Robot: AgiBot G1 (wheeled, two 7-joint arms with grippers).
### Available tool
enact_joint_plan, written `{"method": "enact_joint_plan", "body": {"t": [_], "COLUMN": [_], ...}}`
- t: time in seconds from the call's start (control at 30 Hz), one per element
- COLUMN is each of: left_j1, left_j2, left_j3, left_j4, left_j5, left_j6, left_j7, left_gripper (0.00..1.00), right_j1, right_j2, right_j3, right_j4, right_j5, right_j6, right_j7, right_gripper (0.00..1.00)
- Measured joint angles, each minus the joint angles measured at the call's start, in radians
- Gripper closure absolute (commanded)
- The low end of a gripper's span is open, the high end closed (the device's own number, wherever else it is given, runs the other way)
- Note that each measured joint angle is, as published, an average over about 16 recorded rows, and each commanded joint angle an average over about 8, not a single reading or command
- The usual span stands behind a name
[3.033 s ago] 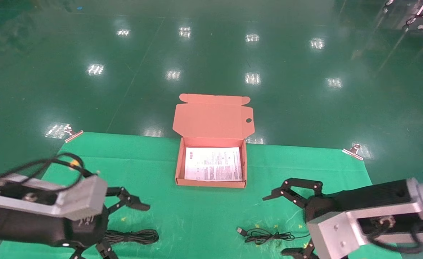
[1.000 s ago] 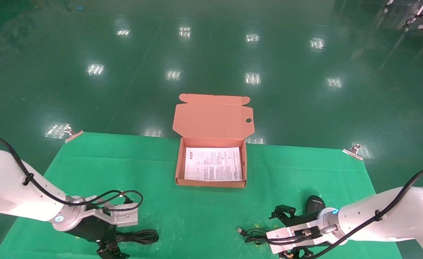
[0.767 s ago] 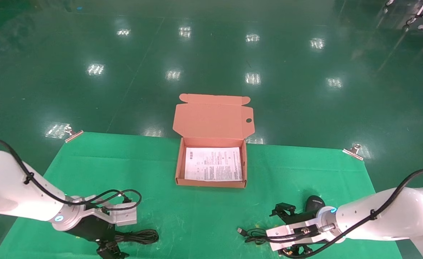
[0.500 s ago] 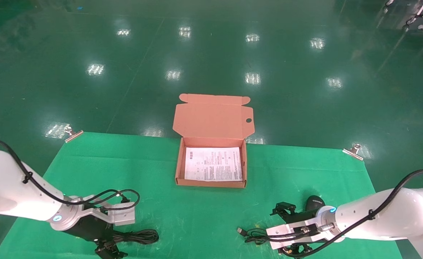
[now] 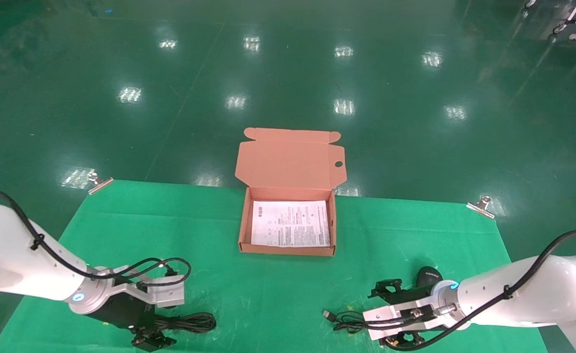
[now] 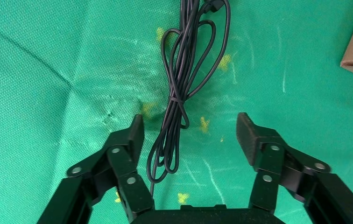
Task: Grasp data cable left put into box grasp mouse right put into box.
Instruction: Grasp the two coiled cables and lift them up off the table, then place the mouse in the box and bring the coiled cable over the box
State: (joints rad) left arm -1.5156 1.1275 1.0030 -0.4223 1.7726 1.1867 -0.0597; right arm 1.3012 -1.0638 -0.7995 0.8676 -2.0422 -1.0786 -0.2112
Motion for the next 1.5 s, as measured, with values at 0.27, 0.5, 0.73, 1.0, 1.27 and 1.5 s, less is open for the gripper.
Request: {"method": "enact_joint_plan", "body": {"t": [0.27, 0.5, 0.73, 1.0, 1.27, 1.5], "left_j1": [0.0, 0.001, 0.001, -0.001, -0.04, -0.1], "left_j2": [-0.001, -0.001, -0.001, -0.002, -0.026, -0.082], "left_j3": [0.0, 0.001, 0.001, 0.001, 0.011, 0.023], "left_j4": [-0.003, -0.004, -0.006, -0.008, -0.085, -0.278], "left_j5": [0.0, 0.001, 0.001, 0.003, 0.04, 0.124], "left_j6": [0.001, 0.001, 0.001, 0.001, -0.013, -0.045], "left_j7": [-0.001, -0.002, -0.002, -0.002, -0.023, -0.109], "left_gripper": [1.0, 1.0, 1.0, 1.0, 1.0, 1.0], "right_j1": [0.0, 0.0, 0.0, 0.005, 0.044, 0.122], "right_j2": [0.001, 0.001, 0.002, 0.009, 0.058, 0.101], "right_j3": [0.0, 0.0, 0.0, 0.007, 0.06, 0.126], "right_j4": [0.002, 0.003, 0.004, 0.008, 0.07, 0.148], "right_j5": [0.001, 0.001, 0.001, 0.007, 0.049, 0.093], "right_j6": [-0.001, -0.002, -0.002, -0.001, 0.015, 0.042], "right_j7": [0.0, 0.001, 0.001, 0.007, 0.045, 0.088], "right_gripper": [1.0, 1.0, 1.0, 1.0, 1.0, 1.0]}}
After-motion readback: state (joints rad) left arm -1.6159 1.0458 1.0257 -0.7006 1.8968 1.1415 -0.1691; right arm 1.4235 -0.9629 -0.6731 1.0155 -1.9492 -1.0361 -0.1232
